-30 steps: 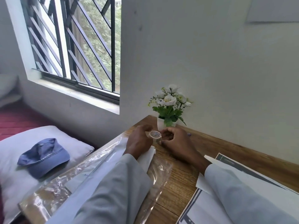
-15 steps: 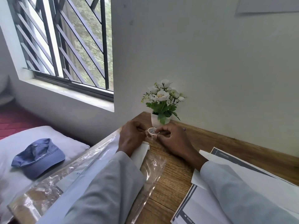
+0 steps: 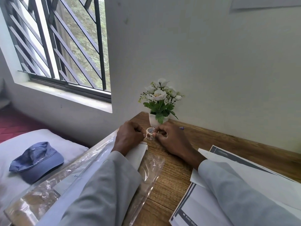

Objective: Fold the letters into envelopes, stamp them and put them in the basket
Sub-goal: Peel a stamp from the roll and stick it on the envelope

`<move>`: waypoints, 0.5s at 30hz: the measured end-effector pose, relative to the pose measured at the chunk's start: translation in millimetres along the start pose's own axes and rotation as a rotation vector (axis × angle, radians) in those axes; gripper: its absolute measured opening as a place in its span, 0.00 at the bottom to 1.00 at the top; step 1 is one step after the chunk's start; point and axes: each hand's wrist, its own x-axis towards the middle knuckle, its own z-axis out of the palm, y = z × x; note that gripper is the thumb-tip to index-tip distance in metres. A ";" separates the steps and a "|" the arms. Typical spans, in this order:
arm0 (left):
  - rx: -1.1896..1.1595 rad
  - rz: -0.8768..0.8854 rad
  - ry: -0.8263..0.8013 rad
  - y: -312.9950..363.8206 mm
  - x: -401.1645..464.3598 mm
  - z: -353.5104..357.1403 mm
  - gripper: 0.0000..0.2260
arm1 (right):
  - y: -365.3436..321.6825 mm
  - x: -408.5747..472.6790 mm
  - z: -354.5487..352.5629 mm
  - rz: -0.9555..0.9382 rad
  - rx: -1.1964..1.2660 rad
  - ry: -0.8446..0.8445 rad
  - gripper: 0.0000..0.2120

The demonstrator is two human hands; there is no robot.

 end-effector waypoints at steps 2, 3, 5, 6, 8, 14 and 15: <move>0.016 0.014 -0.002 2.1 -0.8 -0.9 0.04 | 0.0 0.1 -0.2 0.003 0.001 -0.003 0.09; 0.025 0.016 -0.004 3.3 -1.5 -1.5 0.05 | -0.3 0.1 -0.5 0.005 0.002 -0.004 0.09; 0.045 0.016 -0.015 5.3 -2.3 -2.7 0.05 | -0.9 0.0 -0.7 0.006 0.005 -0.005 0.09; 0.060 0.018 -0.023 5.7 -2.2 -3.1 0.05 | -1.2 -0.2 -0.7 0.006 0.005 -0.005 0.09; 0.106 0.030 -0.036 6.8 -2.3 -3.7 0.04 | -2.0 -0.3 -0.5 0.005 -0.001 -0.005 0.08; 0.180 0.063 -0.069 10.2 -3.4 -5.9 0.04 | -3.9 -0.3 0.2 -0.005 -0.007 -0.007 0.08; 0.180 0.062 -0.072 10.4 -3.2 -6.8 0.04 | -4.0 -0.3 0.1 -0.004 -0.010 -0.007 0.08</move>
